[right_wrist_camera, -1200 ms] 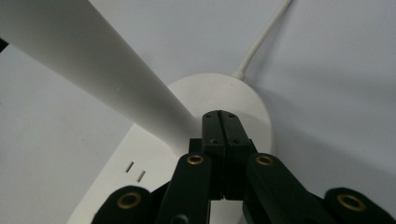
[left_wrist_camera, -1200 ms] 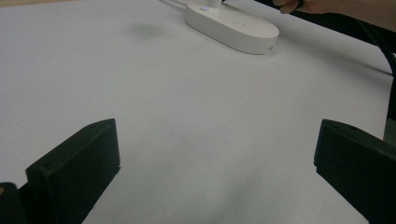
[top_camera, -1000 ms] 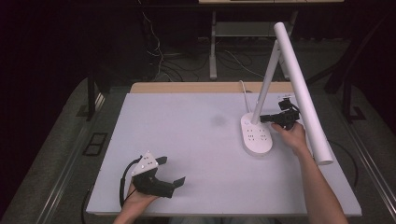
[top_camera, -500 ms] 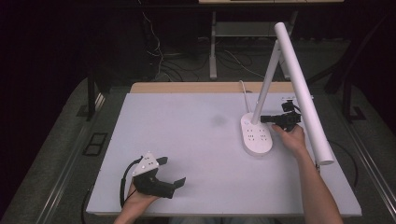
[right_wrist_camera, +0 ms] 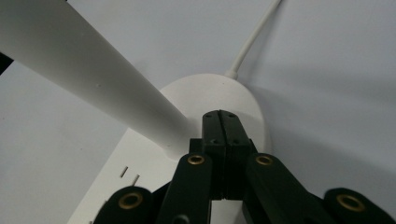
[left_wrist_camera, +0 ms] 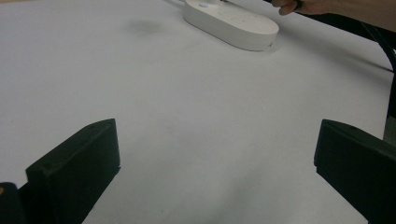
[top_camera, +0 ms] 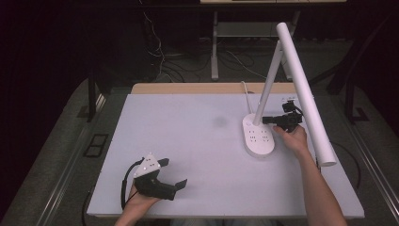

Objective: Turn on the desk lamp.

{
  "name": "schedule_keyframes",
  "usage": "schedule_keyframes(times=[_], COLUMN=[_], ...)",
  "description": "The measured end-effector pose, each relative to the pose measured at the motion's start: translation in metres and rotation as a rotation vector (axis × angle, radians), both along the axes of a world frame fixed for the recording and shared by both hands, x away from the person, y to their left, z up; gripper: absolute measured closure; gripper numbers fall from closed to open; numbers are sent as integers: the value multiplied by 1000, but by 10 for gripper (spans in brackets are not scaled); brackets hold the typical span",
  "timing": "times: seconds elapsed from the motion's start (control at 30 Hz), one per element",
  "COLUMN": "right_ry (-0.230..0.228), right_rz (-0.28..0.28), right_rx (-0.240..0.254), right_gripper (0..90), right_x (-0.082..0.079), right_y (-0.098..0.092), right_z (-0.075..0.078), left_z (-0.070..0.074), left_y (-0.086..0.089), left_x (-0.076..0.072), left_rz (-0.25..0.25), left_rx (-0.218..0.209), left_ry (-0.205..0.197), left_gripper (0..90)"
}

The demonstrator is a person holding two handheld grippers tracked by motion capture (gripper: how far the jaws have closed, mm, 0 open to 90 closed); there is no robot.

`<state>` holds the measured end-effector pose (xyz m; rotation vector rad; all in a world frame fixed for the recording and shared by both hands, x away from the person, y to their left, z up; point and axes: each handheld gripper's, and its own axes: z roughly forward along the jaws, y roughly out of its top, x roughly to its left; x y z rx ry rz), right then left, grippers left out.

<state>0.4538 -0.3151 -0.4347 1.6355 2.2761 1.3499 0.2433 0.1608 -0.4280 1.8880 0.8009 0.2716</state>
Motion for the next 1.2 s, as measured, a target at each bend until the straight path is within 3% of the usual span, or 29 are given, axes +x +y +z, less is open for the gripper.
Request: schedule_keyframes(times=[0.47,0.77,1.2], right_ry=[22,4,-52], right_rz=[4,-16,20], right_rx=[-15,-19,-60], right_gripper=[896,896,896], right_x=[-2,-14,-36], right_y=[-9,-19,-13], right_z=[9,27,52], left_z=[-1,-1,0], left_y=[0,-1,0], left_x=[1,0,1], left_rz=[-3,-14,-11], left_rx=[-3,-4,-13], left_ry=[5,11,7], left_gripper=[0,0,0])
